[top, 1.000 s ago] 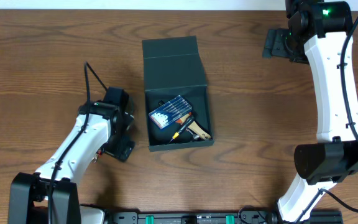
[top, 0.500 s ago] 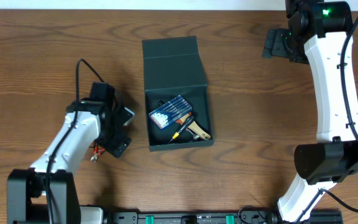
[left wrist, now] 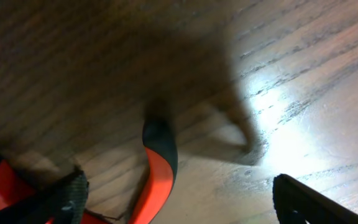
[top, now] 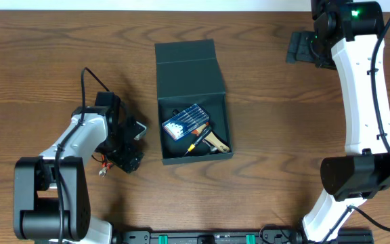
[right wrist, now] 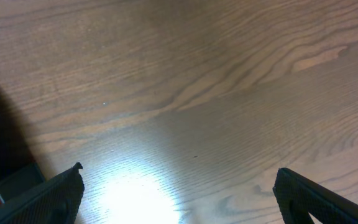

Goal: Pack container
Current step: 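Move the left gripper down to the red pliers and grasp them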

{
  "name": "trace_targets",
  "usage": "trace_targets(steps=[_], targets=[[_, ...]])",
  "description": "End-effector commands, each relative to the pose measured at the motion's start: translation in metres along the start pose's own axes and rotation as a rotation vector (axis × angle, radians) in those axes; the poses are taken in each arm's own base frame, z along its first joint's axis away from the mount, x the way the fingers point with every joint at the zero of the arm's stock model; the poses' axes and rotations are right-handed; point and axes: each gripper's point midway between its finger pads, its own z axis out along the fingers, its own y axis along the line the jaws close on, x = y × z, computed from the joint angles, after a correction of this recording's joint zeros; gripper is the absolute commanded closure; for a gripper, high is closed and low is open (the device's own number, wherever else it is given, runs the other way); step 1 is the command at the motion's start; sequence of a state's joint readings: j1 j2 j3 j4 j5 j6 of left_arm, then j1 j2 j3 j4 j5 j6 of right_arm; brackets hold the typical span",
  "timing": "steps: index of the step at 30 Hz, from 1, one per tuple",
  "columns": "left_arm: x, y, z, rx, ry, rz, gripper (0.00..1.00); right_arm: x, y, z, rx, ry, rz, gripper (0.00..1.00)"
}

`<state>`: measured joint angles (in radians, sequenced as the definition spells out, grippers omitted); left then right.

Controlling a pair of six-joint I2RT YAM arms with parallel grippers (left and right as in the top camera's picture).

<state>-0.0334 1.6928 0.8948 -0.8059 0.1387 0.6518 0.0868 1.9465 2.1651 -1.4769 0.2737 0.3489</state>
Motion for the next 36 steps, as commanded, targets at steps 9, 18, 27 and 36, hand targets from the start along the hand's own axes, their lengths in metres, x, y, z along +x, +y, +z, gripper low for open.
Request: trace_targets(steps=[9, 18, 27, 36], targets=[[0.011, -0.014, 0.027, 0.113, 0.073, 0.007, 0.48, -0.004, -0.005, -0.004, 0.010, -0.018, 0.024, 0.01], [0.024, -0.008, 0.026, 0.072, 0.140, 0.006, 0.49, -0.004, -0.005, -0.004, 0.010, -0.018, 0.024, 0.01], [0.028, -0.007, 0.026, 0.061, 0.159, 0.002, 0.50, -0.004, -0.005, -0.004, 0.010, -0.018, 0.024, 0.01], [0.037, -0.004, 0.037, 0.021, 0.179, -0.039, 0.50, -0.004, -0.005, -0.004, 0.010, -0.018, 0.024, 0.01]])
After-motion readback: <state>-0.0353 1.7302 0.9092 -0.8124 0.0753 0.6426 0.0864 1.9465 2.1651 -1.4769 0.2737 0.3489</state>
